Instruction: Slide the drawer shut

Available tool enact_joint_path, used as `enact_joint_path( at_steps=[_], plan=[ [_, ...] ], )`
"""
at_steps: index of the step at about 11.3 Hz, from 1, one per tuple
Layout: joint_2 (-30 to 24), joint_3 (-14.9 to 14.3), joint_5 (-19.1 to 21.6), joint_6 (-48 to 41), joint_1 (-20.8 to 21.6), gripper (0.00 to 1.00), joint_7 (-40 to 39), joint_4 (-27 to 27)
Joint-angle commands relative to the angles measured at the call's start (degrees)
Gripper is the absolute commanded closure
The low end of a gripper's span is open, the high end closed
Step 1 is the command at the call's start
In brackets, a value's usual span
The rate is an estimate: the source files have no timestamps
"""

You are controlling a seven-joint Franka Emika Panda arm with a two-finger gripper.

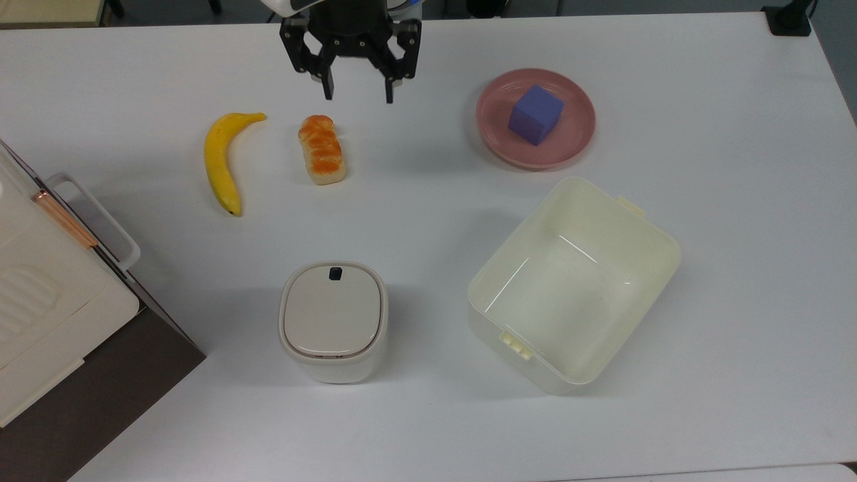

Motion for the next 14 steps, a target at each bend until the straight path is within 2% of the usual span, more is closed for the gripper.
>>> enact_joint_path(
  at_steps=[1,2,4,7,9,14],
  plan=[
    [-3.48,-7.45,-1.13,-2.67,7.65,0.00,-3.48,-1.73],
    [-3.66,-8.69,-2.61,-3.81,9.06,0.00,-5.66,-1.73],
    [-3.66,-8.88,-3.68,-6.02,9.08,0.00,-6.83,-1.37],
    [-3.57,-8.62,-2.28,-6.19,7.68,0.00,-6.74,-1.20],
    [-3.83,-8.09,0.87,-6.11,5.65,0.00,-6.74,-1.02],
    [-3.83,-8.00,0.89,-6.19,5.91,0.00,-6.56,-0.50]
  ],
)
